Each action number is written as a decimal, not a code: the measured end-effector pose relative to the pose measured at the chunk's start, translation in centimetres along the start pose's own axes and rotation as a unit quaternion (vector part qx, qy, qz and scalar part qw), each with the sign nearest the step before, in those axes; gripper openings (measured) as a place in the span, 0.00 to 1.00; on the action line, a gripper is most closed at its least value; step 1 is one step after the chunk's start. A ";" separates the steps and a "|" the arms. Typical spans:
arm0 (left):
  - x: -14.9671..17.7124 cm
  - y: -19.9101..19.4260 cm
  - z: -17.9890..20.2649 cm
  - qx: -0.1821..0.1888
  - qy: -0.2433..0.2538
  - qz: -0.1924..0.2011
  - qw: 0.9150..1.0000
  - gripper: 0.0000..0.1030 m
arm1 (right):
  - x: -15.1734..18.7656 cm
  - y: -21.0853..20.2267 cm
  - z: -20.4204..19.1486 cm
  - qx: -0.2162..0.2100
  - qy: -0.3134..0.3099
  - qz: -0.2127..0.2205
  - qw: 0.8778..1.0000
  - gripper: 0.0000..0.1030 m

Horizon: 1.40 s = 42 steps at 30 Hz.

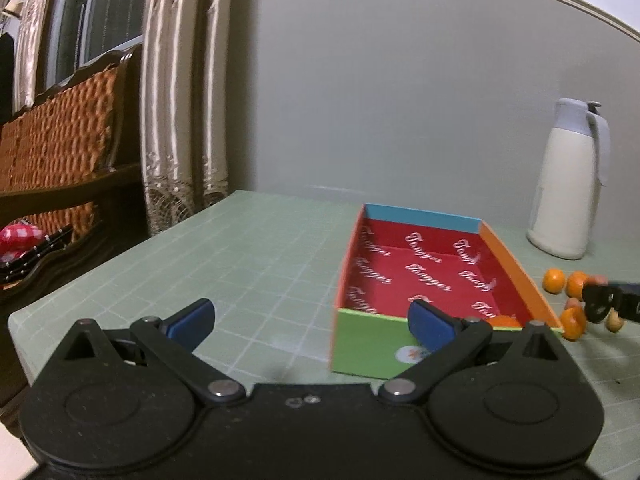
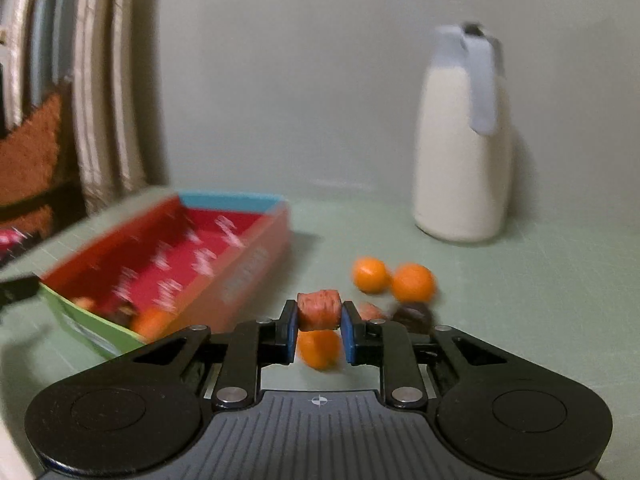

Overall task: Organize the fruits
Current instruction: 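Carry the carrot piece into the box and open the right tool, then lower the left tool onto the tan nut and close it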

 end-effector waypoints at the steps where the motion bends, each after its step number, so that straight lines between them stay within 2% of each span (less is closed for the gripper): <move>1: 0.0 0.0 -0.3 -0.003 -0.002 -0.001 1.000 0.94 | -0.2 -0.1 -0.8 -0.007 -0.005 0.012 1.000 0.22; 7: -0.1 0.1 -1.7 -0.014 -0.015 -0.006 1.000 0.94 | -1.2 0.1 -4.9 -0.045 -0.026 0.052 0.997 0.22; 11: -0.1 0.1 -2.3 -0.019 -0.020 -0.008 1.000 0.94 | -1.6 1.5 -6.8 -0.059 -0.036 0.050 0.996 0.22; 14: -0.1 0.1 -2.5 -0.021 -0.025 -0.011 0.999 0.94 | -1.7 2.9 -7.7 -0.044 -0.058 0.039 0.997 0.24; 16: -0.2 0.1 -2.5 -0.019 -0.028 -0.011 0.999 0.94 | -1.3 2.4 -7.3 -0.040 -0.049 0.052 0.997 0.52; 17: -0.2 0.1 -2.3 -0.018 -0.028 -0.010 0.999 0.94 | -1.1 1.9 -6.8 -0.035 -0.041 0.063 0.997 0.79; 18: -0.2 0.1 -2.2 -0.015 -0.027 -0.009 0.999 0.94 | -1.0 1.2 -6.2 -0.030 -0.033 0.077 0.996 0.89; 22: -0.2 0.1 -1.5 -0.006 -0.024 -0.007 1.000 0.94 | -0.7 -0.3 -4.3 -0.004 -0.026 0.087 0.996 0.89; 24: -0.3 0.0 -1.1 -0.001 -0.024 -0.005 1.000 0.94 | -0.4 -1.0 -3.2 0.007 -0.026 0.087 0.996 1.00; 34: -0.1 -0.5 2.4 0.034 -0.011 0.006 0.999 0.94 | 0.7 -4.2 2.4 0.061 -0.013 0.067 0.996 1.00; 42: 0.4 -0.9 7.3 0.084 0.019 0.013 0.996 0.94 | 1.5 -6.3 6.5 0.098 0.006 0.056 0.994 1.00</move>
Point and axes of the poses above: each gripper's, at about its wrist camera, not at the fingertips, and y roughly the way its jaws point, z to its right, x to its underside, the point moved 1 cm from there along y, roughly the way its jaws point, and after that the axes turned 7 degrees about -y, right-handed, at the moved point
